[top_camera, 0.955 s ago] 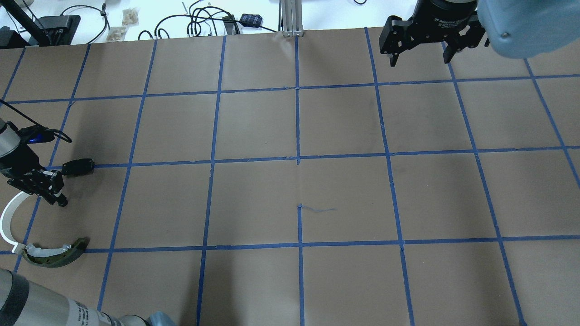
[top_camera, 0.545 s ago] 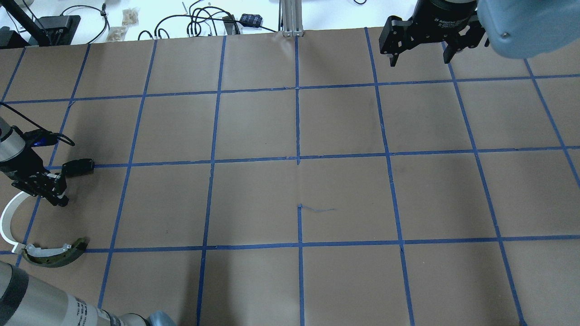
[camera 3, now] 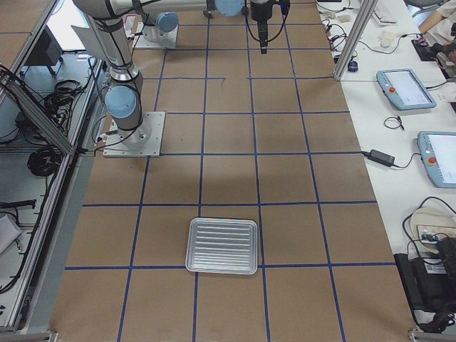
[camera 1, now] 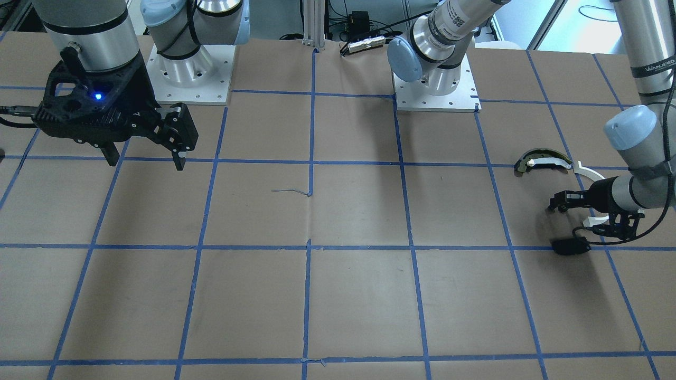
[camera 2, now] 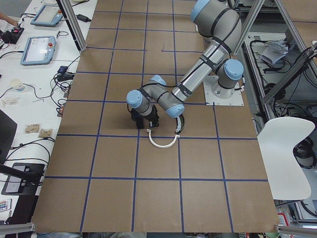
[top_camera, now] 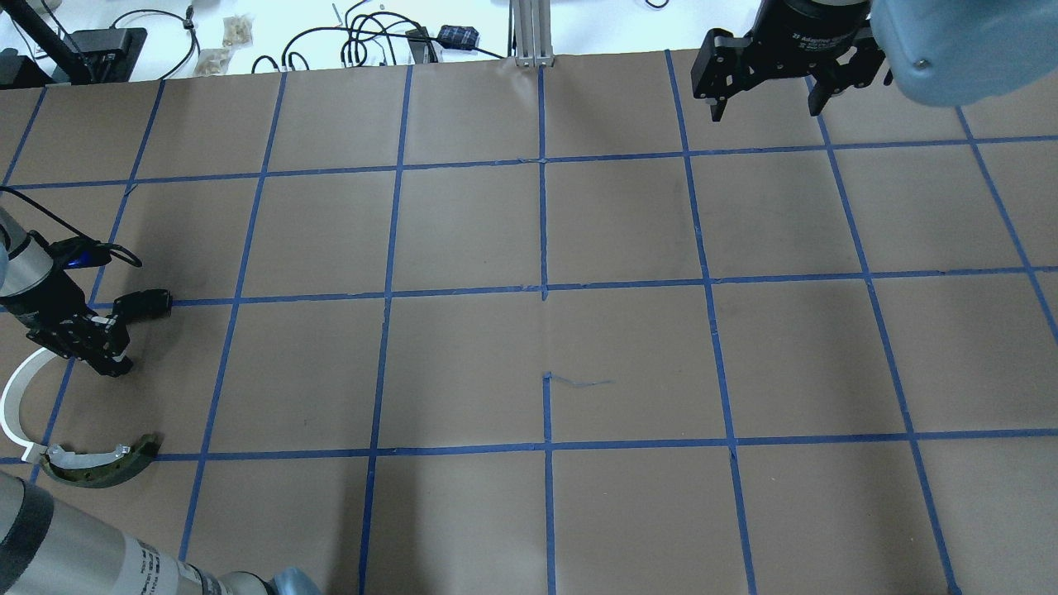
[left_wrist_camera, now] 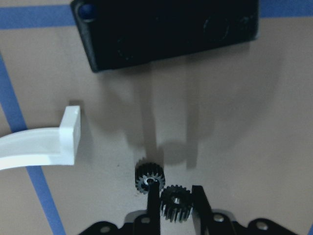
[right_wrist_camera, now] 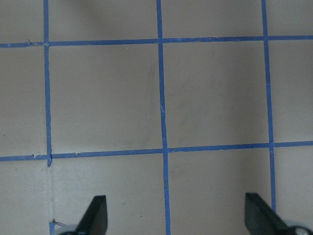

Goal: Place bearing gear from tray to pile

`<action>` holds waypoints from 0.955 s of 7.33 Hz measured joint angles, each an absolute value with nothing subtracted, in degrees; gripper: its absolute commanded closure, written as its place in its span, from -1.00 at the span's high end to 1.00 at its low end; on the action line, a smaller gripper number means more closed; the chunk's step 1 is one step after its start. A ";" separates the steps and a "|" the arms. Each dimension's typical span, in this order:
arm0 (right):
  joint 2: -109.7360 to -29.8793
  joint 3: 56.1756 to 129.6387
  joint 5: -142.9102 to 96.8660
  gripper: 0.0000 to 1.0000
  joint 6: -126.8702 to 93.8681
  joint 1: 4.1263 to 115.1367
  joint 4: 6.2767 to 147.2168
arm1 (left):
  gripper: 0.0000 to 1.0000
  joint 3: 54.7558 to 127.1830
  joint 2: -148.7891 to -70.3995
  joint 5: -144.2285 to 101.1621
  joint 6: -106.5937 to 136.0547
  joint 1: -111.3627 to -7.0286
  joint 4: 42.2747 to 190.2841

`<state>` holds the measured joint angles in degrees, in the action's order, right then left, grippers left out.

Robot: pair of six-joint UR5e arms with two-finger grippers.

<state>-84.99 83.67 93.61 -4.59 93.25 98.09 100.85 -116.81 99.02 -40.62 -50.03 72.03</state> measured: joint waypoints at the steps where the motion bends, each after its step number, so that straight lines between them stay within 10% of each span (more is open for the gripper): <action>1: -84.99 83.67 93.61 1.00 -4.61 93.25 98.09 | 0.62 100.58 -116.60 99.02 -40.44 -50.18 72.05; 7: -85.70 85.80 93.59 1.00 -4.77 93.42 98.93 | 1.00 88.41 -106.11 96.86 -22.63 -67.16 86.47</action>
